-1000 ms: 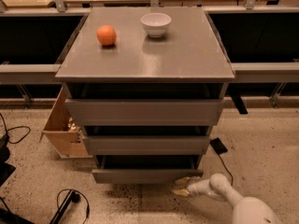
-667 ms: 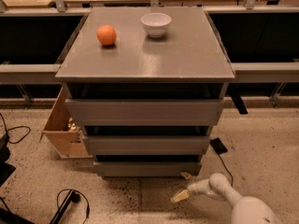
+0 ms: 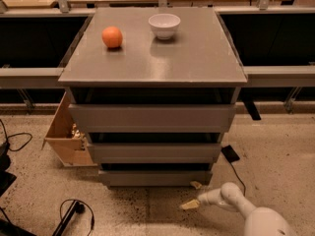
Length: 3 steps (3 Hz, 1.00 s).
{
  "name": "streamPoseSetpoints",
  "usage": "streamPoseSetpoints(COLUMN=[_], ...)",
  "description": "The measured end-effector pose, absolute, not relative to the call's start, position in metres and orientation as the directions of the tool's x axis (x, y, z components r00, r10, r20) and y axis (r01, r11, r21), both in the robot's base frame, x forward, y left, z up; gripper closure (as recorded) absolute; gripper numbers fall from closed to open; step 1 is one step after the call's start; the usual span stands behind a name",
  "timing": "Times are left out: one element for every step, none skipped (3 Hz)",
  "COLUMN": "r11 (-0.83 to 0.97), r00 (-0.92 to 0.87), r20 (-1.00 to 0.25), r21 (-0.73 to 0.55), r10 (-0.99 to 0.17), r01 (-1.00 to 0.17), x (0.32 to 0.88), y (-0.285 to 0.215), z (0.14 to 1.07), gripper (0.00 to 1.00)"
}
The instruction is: Close bottom drawer
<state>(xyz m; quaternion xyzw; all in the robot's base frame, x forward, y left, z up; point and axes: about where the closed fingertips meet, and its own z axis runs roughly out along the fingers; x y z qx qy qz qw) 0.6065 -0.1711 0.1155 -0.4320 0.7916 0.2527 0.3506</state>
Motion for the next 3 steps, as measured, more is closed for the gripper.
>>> streamPoseSetpoints(r11=[0.495,0.486,0.475], r00=[-0.378,-0.354,-0.326], r20=[-0.775,-0.796,-0.822], r21=[0.099,0.088,0.078], r10=[-0.505,-0.491,-0.468], r01=[-0.863,-0.87,-0.877], x=[0.607,0.625,0.66], y=[-0.168,-0.162,-0.144], z=[0.115,0.118,0.119], gripper=[0.41,0.64,0.87])
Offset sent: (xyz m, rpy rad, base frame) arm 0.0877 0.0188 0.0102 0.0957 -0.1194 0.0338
